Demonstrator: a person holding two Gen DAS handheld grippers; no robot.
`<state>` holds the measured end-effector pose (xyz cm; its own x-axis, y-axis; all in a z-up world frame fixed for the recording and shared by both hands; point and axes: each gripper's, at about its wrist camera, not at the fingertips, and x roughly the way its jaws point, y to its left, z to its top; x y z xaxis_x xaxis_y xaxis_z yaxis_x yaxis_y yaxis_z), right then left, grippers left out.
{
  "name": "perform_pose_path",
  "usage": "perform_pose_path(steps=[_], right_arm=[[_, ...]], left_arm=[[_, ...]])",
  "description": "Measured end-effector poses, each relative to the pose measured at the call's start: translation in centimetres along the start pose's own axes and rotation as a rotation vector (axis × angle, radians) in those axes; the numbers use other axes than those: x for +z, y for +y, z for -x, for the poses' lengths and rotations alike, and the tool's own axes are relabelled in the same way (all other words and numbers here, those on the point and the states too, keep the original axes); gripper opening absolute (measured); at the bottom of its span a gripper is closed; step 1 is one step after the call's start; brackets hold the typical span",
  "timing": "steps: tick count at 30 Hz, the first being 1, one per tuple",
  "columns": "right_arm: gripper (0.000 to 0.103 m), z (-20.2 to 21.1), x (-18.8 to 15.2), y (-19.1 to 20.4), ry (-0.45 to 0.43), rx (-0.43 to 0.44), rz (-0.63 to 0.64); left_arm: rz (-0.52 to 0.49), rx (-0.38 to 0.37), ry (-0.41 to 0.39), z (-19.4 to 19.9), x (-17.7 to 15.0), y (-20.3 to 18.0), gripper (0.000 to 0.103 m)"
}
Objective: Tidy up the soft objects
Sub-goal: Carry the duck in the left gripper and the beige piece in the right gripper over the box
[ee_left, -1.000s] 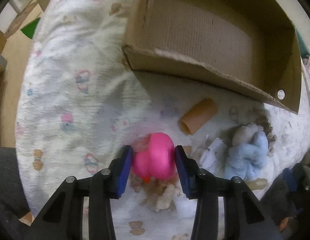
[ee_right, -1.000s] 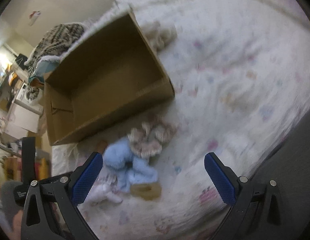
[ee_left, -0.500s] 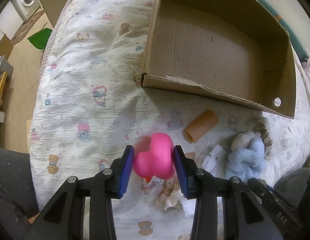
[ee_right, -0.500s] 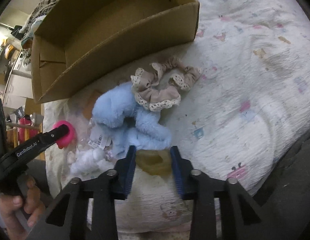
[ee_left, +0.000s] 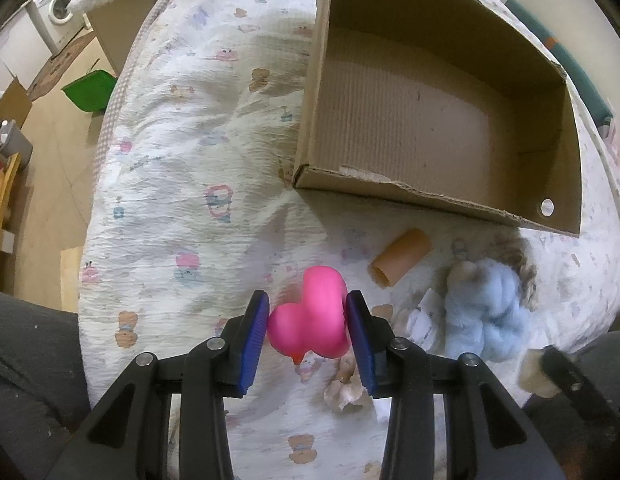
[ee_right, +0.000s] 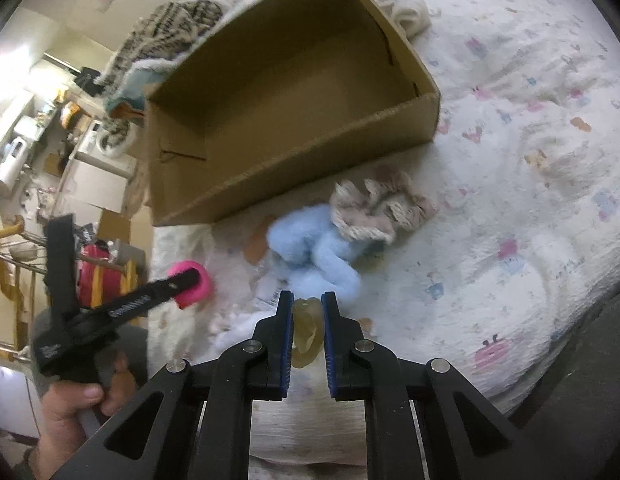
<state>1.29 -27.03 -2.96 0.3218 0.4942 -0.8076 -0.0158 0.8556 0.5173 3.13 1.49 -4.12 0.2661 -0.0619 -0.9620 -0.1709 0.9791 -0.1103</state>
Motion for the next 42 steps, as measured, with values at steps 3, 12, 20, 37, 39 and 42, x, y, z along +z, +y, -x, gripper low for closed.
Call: perform_pose_path(steps=[3,12,20,37,39,42], right_arm=[[0.015,0.9,0.1,0.2,-0.024,0.000,-0.003],[0.015,4.5,0.1,1.8,-0.167,0.057,0.039],[0.015,6.4,0.7,2.6,-0.236,0.072,0.053],[0.015,8.1,7.3,2.2,-0.317,0.110,0.011],[0.015,7.8,8.2,2.4,-0.319,0.103,0.015],[0.015,7.0,9.4,2.4,-0.311,0.092,0.018]], left_arm=[[-0.003,0.012,-0.005,0.1,-0.3,-0.1,0.036],[-0.008,0.035,-0.041,0.9,-0.7,-0.4,0.036],[-0.003,0.045,-0.098,2.3,-0.7,0.1,0.036],[-0.129,-0.004,-0.313,10.4,5.0,-2.7,0.036],[-0.144,-0.003,-0.318,10.4,6.0,-3.2,0.036],[-0.155,-0.011,-0.314,9.9,7.5,-3.8,0.036]])
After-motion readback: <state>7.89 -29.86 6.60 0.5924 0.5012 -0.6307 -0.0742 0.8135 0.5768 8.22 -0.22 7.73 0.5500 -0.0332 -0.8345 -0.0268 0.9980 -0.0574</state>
